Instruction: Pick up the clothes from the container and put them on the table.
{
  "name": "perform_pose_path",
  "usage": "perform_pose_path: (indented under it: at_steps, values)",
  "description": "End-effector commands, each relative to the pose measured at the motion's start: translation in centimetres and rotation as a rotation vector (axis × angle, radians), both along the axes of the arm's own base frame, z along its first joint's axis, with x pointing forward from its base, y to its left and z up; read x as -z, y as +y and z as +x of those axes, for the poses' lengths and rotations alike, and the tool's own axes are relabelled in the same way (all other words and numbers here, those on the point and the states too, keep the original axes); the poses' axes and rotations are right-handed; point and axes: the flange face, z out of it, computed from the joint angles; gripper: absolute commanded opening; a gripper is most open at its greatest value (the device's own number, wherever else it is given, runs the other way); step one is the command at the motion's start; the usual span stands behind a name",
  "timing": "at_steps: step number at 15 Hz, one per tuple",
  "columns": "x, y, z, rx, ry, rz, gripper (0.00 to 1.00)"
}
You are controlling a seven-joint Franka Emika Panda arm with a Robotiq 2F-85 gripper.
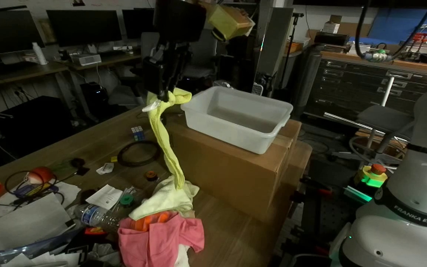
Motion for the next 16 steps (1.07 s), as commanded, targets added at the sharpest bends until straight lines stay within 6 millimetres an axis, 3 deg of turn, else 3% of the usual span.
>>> perform_pose_path:
  at_steps: [1, 4, 5, 6, 14, 16]
  values:
    - [-0.7, 0.9, 2.3, 0.022, -0.010, -0.001, 0.03]
    - [-0.4, 0.5, 3.0, 0.034, -0.011, -0.001, 0.03]
    - [-0.1, 0.1, 3.1, 0.037, -0.010, -0.013, 0.26]
    - [0.1, -0.3, 3.2, 0.038, -0.008, -0.031, 0.40]
    - [1.2, -5.5, 3.3, 0.095, -0.022, -0.130, 0.99]
    - [2.0, -7.4, 2.8, 0.114, 0.013, -0.160, 1.00]
